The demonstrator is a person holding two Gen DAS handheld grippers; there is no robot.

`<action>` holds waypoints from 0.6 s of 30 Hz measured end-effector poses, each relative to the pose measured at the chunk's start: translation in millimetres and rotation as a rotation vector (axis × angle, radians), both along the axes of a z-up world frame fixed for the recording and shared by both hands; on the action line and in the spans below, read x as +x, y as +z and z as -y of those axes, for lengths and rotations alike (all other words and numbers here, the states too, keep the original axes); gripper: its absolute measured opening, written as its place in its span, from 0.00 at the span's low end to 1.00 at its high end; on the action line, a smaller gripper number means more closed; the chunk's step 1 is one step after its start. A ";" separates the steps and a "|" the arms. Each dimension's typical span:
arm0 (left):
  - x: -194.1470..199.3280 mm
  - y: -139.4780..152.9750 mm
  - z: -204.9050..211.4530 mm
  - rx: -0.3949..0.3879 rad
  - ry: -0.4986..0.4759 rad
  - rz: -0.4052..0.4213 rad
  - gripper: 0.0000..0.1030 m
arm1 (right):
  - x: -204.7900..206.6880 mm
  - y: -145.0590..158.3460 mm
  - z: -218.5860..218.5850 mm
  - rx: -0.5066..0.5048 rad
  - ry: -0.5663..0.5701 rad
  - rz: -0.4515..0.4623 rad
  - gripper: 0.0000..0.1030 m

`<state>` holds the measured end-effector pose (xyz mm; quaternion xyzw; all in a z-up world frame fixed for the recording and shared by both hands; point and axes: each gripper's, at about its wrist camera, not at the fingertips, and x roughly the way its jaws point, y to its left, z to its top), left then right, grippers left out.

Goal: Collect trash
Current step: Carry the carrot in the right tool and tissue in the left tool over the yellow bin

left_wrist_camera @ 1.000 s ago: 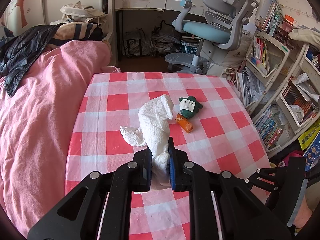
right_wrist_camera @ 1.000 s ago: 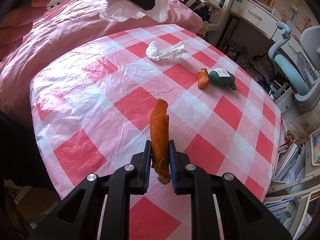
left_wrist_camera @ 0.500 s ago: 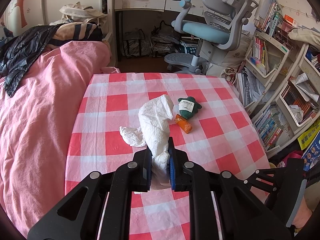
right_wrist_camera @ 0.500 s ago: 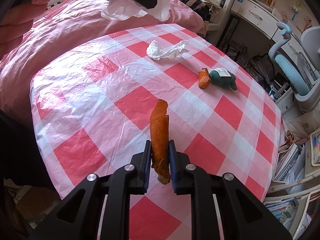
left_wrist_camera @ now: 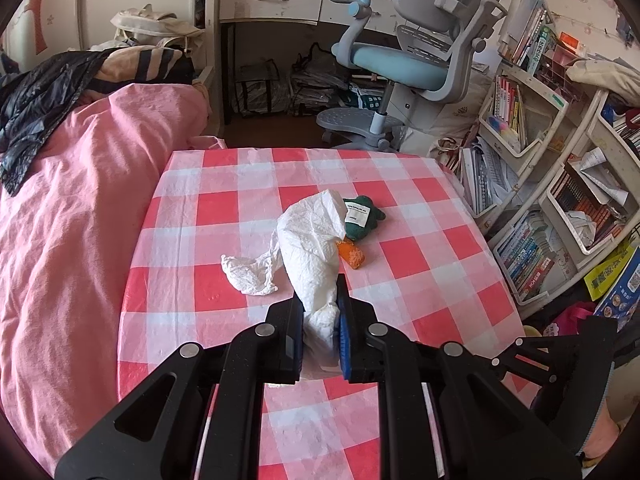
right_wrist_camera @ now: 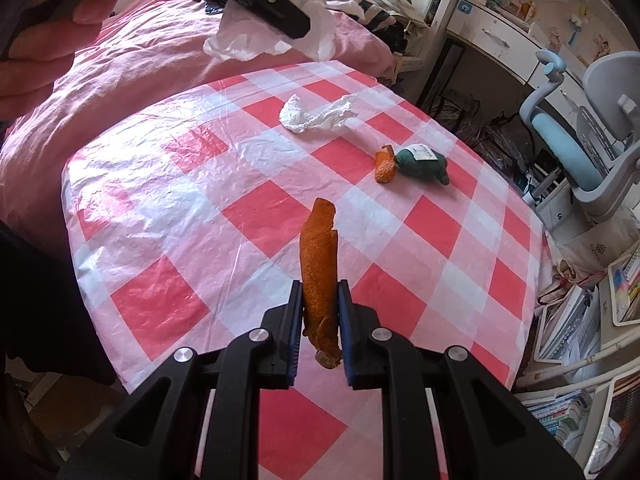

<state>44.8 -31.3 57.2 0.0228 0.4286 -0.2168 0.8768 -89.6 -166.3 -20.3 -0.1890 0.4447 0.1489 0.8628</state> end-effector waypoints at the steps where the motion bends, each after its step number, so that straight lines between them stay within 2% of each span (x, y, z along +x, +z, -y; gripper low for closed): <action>1: -2.1 -0.8 1.8 -0.001 -0.004 -0.001 0.12 | -2.6 3.2 3.2 0.009 -0.010 0.010 0.17; 9: -13.6 -7.5 44.3 -0.008 -0.082 -0.024 0.12 | -41.4 11.1 50.4 0.056 -0.116 0.048 0.17; 14: -28.1 -14.8 89.4 -0.004 -0.163 -0.044 0.12 | -75.4 9.1 110.7 0.101 -0.260 0.059 0.17; 18: -44.1 -23.3 135.3 0.015 -0.227 -0.058 0.12 | -105.1 -4.8 165.6 0.121 -0.398 0.043 0.17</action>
